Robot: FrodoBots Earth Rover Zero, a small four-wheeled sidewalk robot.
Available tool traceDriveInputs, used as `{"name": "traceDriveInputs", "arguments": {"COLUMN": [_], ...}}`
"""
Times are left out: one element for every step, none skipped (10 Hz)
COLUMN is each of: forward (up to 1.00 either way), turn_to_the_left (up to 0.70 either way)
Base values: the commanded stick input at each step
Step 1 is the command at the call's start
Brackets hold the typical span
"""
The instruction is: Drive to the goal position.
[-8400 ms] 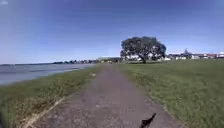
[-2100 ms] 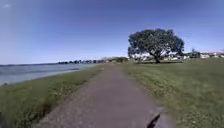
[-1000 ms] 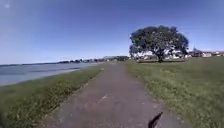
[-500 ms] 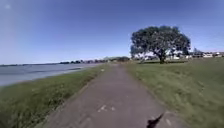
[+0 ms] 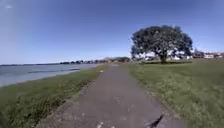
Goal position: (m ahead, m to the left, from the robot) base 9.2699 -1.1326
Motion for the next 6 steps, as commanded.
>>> {"name": "traceDriveInputs", "arguments": {"forward": [0.7, 0.7, 0.7, 0.7, 0.7, 0.7], "turn_to_the_left": [0.0, 0.0, 0.0, 0.0, 0.0, 0.0]}}
